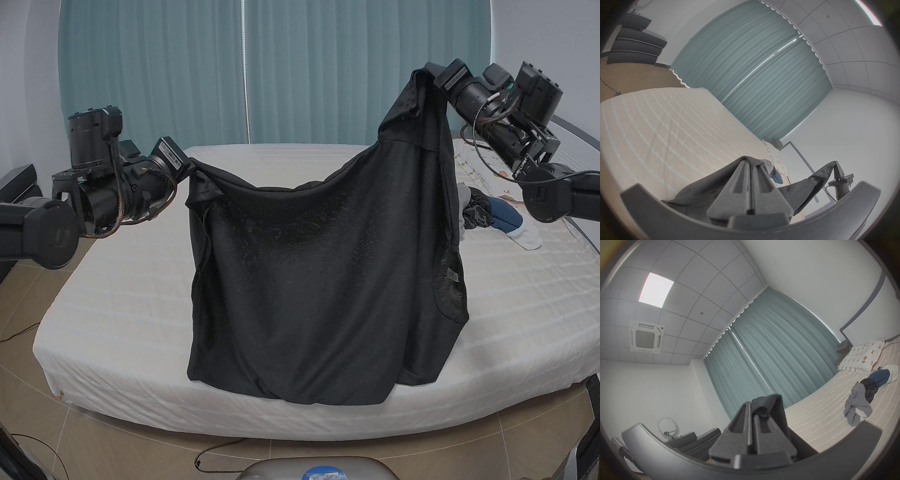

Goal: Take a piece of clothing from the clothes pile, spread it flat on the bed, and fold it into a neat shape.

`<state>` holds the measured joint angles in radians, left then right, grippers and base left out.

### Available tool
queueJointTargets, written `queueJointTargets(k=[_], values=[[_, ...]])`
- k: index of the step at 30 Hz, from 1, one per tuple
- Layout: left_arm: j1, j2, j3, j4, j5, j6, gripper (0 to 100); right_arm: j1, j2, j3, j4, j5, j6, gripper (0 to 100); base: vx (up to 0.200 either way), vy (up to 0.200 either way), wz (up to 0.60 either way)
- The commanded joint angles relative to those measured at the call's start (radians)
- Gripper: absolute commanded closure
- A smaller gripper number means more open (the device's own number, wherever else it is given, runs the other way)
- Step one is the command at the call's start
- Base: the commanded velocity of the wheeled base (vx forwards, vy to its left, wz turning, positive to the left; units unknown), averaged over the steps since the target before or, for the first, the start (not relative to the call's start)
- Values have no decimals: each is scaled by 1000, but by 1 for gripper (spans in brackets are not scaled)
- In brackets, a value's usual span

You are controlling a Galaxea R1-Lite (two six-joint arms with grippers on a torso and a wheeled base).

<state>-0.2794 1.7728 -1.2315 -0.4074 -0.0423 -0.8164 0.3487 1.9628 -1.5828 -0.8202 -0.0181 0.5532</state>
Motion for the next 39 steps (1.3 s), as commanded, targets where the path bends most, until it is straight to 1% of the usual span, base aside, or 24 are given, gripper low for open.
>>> queueJointTargets(k=[1, 6, 10, 12, 15, 19, 23, 27, 28, 29, 30, 31, 33, 35, 37, 38, 39], values=[[8, 111, -31, -4, 1, 0, 100, -1, 93, -3, -13, 0, -1, 100, 200, 0, 0], [12, 180, -48, -4, -2, -1, 100, -1, 145, -6, -17, 1, -1, 100, 200, 0, 0], [29, 278, -85, -28, 10, 2, 100, -1, 232, -8, -39, 0, -12, 100, 0, 0, 0], [32, 295, -85, -39, 10, 0, 100, -1, 252, -8, -46, 0, -16, 100, 0, 0, 0], [29, 359, -92, -54, 6, 0, 100, -19, 324, -11, -76, -3, -18, 100, 0, 0, 0], [29, 459, -143, -119, 19, -4, 100, -34, 395, -34, -86, -22, -18, 100, 0, 0, 0], [26, 542, -154, -211, 38, -30, 100, -51, 467, -75, -83, -34, -16, 100, 0, 0, 0], [25, 603, -180, -225, 42, -35, 100, -56, 533, -105, -83, -52, -15, 100, 0, 0, 0], [25, 613, -186, -223, 42, -35, 100, -56, 542, -106, -83, -54, -15, 0, 0, 0, 0], [26, 633, -204, -223, 44, -38, 0, -56, 564, -109, -85, -54, -15, 0, 0, 0, 0], [26, 633, -204, -223, 44, -38, 0, -56, 564, -109, -85, -54, -15, 0, 0, 0, 0], [31, 671, -235, -221, 44, -43, 0, -53, 604, -109, -83, -54, -15, 0, 0, 0, 0], [31, 709, -253, -221, 58, -40, 0, -51, 636, -108, -66, -54, -12, 0, 0, 0, 0], [31, 725, -258, -218, 82, -38, 0, -56, 659, -106, -50, -56, -12, 0, 0, 0, 0], [31, 725, -258, -218, 82, -38, 0, -56, 659, -106, -50, -56, -12, 0, 0, 0, 0], [42, 746, -258, -217, 111, -37, 0, -80, 676, -95, 4, -57, -9, 0, 0, 0, 0], [49, 749, -256, -218, 116, -33, 0, -88, 676, -91, 21, -62, -7, 0, 0, 0, 0]])
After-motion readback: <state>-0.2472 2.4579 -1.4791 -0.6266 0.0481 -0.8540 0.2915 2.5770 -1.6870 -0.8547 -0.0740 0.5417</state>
